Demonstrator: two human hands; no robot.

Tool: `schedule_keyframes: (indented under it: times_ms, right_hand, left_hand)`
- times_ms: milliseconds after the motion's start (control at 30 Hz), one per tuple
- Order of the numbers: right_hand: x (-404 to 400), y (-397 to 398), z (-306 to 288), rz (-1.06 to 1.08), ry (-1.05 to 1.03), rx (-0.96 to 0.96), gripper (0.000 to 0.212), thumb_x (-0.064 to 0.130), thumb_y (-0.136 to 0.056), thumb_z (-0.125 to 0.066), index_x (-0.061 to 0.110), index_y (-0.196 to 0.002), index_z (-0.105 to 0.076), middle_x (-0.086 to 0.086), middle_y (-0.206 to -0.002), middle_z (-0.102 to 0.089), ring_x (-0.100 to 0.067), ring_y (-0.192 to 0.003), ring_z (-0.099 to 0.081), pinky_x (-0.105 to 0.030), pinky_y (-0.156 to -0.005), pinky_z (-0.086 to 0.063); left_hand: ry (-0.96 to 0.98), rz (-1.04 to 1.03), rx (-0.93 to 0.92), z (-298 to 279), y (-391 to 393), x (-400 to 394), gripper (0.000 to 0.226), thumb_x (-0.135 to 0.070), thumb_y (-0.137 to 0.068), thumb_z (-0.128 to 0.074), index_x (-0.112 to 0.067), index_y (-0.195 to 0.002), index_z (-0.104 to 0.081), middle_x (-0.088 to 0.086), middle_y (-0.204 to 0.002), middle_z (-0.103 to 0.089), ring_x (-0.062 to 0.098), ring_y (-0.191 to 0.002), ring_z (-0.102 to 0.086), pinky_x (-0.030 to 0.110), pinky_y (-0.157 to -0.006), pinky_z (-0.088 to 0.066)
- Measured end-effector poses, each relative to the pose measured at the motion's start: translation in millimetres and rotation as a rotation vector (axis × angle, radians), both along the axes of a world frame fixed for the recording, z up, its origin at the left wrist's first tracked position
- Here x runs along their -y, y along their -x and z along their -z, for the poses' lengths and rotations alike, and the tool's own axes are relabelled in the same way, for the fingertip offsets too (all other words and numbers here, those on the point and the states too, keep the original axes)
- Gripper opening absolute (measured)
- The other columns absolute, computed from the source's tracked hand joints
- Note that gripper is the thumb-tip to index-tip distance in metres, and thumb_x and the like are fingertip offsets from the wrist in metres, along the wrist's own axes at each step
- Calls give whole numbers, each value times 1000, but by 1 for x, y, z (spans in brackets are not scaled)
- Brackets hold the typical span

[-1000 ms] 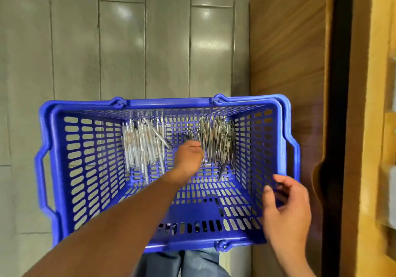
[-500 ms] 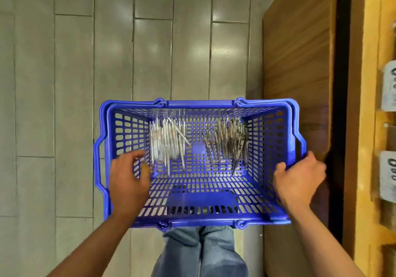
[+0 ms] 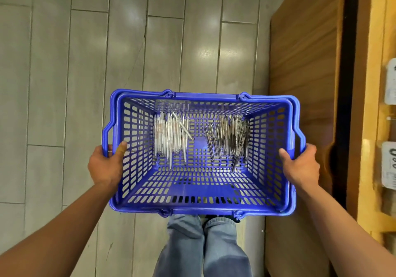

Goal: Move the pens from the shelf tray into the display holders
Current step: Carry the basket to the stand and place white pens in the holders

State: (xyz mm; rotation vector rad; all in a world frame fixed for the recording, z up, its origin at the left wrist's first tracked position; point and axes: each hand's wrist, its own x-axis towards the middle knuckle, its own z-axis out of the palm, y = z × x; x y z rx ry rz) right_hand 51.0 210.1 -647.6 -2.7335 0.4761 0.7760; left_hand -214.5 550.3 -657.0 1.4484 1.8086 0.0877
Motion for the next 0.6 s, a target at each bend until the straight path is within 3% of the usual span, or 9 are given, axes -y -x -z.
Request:
schedule_keyframes:
  times_ms: [67,167,267,333,433,500,600]
  right_hand:
    - [10,-4,2,55,-99,-22,43,45,-82,-74,8,-99,-59,-17,-98,-69,-37,-95,-64,-43,-83,-50]
    - [19,-5,1,198,-307,-61,34,40,-79,-78,12,-78,-60,-4,-71,-64,-22,-69,-59,-32,-65,-48]
    - [19,-7,-8,241,-445,-31,30,36,-82,-77,19,-68,-57,1,-66,-63,-16,-64,-55,-36,-70,-49]
    - [15,-8,-23,264,-533,-43,25,33,-86,-74,22,-67,-61,3,-69,-66,-17,-68,-58,-38,-72,-52]
    - [10,-6,-65,258,-645,-127,16,28,-92,-67,26,-76,-68,-6,-84,-71,-19,-74,-65,-38,-72,-57]
    - [5,-3,-105,273,-708,-191,12,28,-93,-65,26,-83,-70,-7,-90,-74,-18,-74,-70,-35,-66,-59]
    - [-7,-2,-174,296,-754,-244,11,27,-94,-64,21,-88,-70,-9,-91,-75,-24,-78,-71,-42,-70,-60]
  left_hand:
    - [105,-109,108,-2,1,-6,31,-42,-81,-78,-20,-80,-56,5,-78,-71,24,-68,-71,34,-68,-56]
    - [203,-199,226,-8,3,-12,30,-39,-80,-80,-16,-81,-61,0,-66,-74,15,-56,-71,30,-60,-58]
    - [226,-225,253,-23,2,-21,30,-41,-80,-79,-16,-82,-64,-1,-64,-74,16,-52,-71,28,-50,-57]
    - [221,-224,242,-41,7,-25,29,-42,-81,-78,-17,-78,-63,-2,-61,-73,16,-49,-69,28,-47,-58]
    - [232,-218,217,-85,17,-29,30,-42,-82,-77,-15,-79,-63,0,-60,-73,18,-50,-69,31,-54,-57]
    - [246,-228,218,-125,23,-34,30,-41,-84,-75,-13,-82,-63,2,-60,-72,18,-47,-68,30,-53,-55]
    - [268,-227,216,-192,32,-44,28,-36,-87,-73,-9,-86,-66,9,-65,-72,21,-46,-67,29,-46,-55]
